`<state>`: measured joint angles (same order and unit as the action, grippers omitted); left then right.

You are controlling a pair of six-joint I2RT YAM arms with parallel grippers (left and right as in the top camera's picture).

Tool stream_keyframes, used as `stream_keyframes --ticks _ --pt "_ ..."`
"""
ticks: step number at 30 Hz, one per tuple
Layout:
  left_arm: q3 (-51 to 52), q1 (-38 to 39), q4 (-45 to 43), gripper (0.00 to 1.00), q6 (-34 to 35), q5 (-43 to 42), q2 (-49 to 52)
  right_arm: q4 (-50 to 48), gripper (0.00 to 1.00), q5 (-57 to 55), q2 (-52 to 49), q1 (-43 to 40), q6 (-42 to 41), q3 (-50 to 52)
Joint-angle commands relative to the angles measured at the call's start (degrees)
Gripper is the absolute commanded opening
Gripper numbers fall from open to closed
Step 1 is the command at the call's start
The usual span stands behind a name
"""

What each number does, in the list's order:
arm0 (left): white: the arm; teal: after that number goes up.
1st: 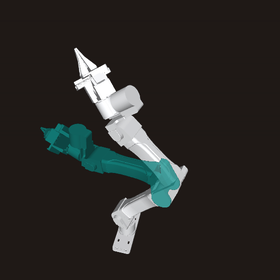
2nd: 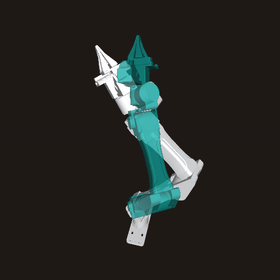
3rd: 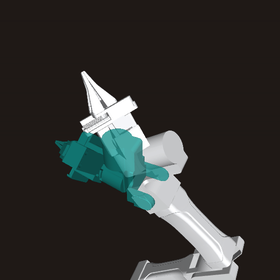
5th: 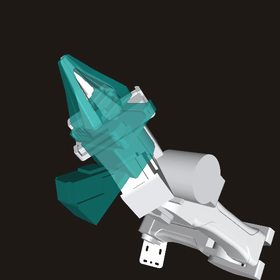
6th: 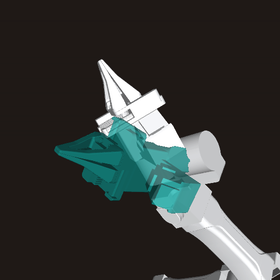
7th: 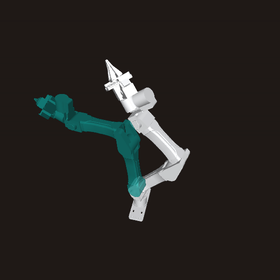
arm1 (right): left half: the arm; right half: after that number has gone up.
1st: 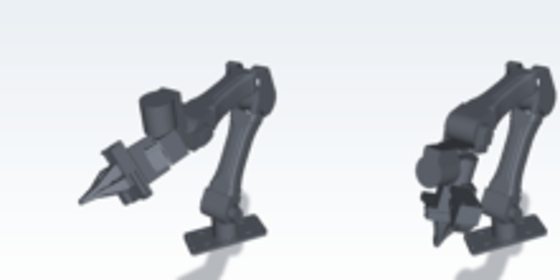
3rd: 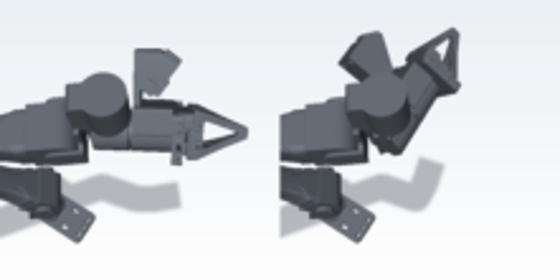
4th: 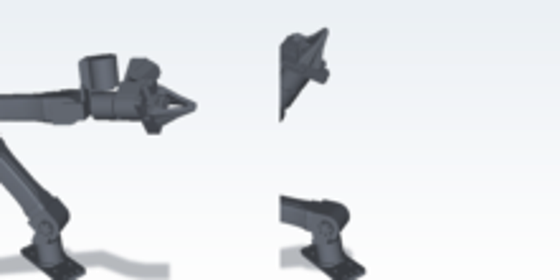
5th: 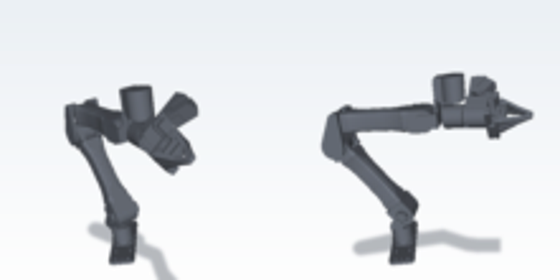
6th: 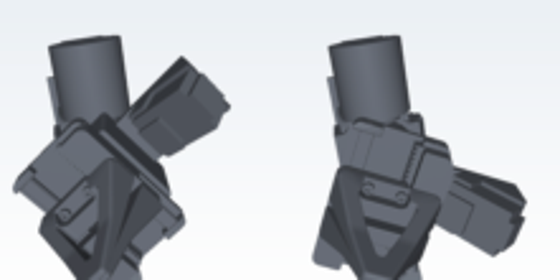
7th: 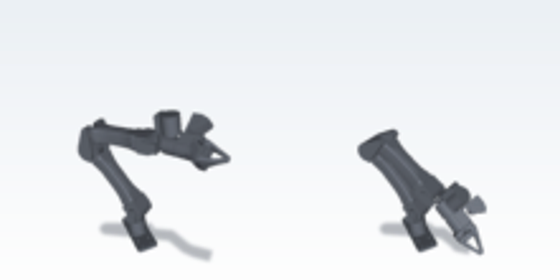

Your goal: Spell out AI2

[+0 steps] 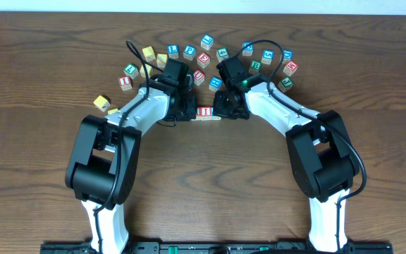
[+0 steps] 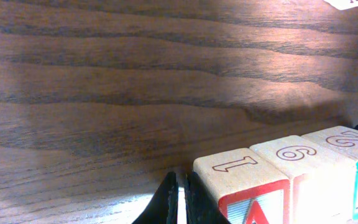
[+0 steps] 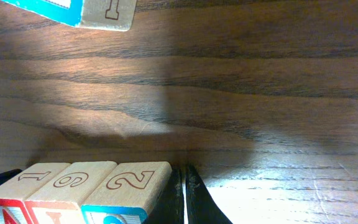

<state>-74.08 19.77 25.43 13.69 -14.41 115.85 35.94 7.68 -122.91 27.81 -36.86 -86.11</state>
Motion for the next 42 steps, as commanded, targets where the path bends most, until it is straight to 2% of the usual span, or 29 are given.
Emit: stream_keyframes --ticks 1,42 --pt "-1.5 2.2 -0.1 0.08 0.1 -1.8 1.0 -0.6 0.01 2.3 0.9 1.2 -0.9 0.0" --pt "-1.7 -2.7 1.6 0.08 -4.9 -1.4 0.4 2.6 0.01 2.3 1.8 -2.9 1.8 -0.1"
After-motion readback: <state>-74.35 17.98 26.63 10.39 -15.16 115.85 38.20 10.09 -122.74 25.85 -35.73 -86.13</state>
